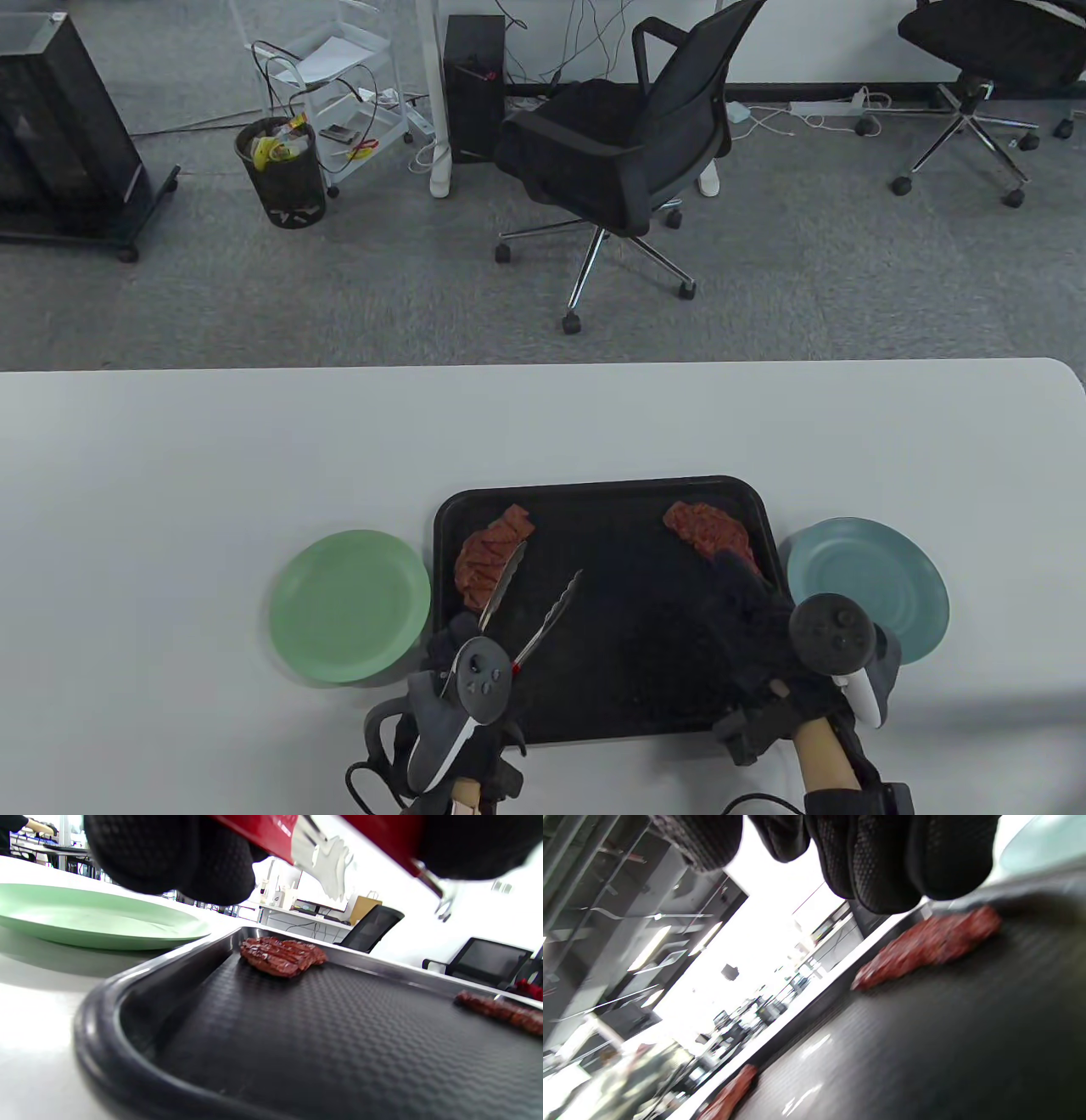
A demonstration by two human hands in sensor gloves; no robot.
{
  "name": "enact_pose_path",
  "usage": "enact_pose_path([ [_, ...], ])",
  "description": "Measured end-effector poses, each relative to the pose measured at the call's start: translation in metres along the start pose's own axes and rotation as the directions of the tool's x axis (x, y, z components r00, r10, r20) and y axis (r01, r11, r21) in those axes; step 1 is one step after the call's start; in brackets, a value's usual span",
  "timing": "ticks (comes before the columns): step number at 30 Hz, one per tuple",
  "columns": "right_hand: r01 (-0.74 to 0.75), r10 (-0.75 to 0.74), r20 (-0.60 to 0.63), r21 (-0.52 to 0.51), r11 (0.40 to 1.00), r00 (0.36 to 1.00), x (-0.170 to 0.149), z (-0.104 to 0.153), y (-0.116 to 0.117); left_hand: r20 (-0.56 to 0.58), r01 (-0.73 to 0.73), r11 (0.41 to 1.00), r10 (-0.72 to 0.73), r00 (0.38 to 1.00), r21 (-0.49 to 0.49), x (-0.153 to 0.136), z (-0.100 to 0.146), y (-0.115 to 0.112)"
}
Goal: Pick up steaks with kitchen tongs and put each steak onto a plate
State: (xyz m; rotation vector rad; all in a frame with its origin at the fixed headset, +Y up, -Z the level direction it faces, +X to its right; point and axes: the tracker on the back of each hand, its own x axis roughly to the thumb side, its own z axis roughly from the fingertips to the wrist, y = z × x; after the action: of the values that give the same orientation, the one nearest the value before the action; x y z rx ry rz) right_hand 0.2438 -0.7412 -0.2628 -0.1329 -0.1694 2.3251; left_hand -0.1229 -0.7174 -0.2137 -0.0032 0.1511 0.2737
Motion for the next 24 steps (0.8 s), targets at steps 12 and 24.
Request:
enact_pose_path([
  [12,-0.611,0.477,-0.606,-0.018,0.792,0.636,-0.088,-0.011,-0.109,0.014,-0.087,0.996,0.087,0.996,0.003,0.001,0.001,0.006],
  [24,-0.366,0.274,-0.706,0.022,0.93,0.653,-0.133,-0.038,-0.093,-0.006,-0.08,0.996,0.08,0.997,-0.03,0.0,-0.002,0.002],
])
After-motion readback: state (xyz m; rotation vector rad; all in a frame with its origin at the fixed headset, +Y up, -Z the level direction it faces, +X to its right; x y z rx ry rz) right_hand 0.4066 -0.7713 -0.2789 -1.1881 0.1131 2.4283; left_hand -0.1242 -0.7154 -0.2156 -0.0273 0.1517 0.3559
